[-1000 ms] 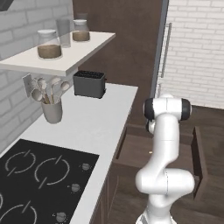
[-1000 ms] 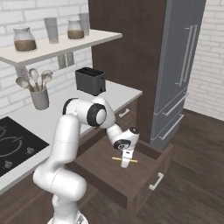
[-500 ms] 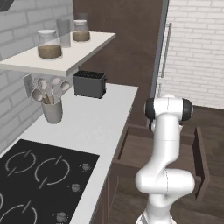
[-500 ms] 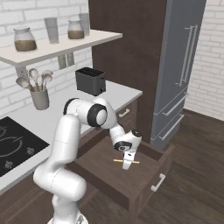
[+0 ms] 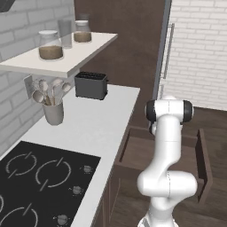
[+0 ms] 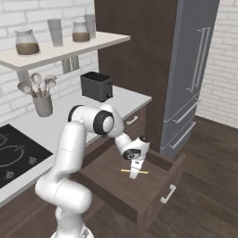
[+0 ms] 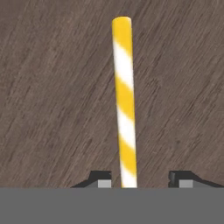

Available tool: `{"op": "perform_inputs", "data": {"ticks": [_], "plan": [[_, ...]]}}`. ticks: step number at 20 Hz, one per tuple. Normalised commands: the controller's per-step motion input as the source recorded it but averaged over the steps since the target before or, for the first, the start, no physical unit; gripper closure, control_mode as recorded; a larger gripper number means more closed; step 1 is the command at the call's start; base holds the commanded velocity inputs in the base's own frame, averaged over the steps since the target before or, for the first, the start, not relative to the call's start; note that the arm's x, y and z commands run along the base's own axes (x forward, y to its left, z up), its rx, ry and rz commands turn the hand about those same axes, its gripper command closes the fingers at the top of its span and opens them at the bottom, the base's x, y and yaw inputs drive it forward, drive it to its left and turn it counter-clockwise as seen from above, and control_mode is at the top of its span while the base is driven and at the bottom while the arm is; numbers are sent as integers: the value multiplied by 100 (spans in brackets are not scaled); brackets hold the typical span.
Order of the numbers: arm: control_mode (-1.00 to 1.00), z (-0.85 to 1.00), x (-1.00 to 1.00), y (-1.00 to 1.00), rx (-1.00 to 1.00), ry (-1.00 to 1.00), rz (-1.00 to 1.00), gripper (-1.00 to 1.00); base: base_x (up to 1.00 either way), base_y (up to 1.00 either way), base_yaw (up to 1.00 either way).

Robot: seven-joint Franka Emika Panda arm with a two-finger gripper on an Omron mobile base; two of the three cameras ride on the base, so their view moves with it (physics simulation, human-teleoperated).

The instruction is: Take a straw from the drawer in front and place it inside the glass cup on the dining counter.

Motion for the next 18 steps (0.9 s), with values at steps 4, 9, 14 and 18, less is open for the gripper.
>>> {"op": "perform_inputs", "data": {"ticks": [4, 9, 14, 18], "plan": [[-100, -58, 0, -2, -11, 7, -2, 100, 0, 0, 0], [-100, -59, 0, -20, -4, 0, -1, 100, 0, 0, 0], [-100, -53, 0, -20, -3, 0, 0, 100, 0, 0, 0], [-100, -30, -4, -31, 0, 0, 0, 100, 0, 0, 0]]}}
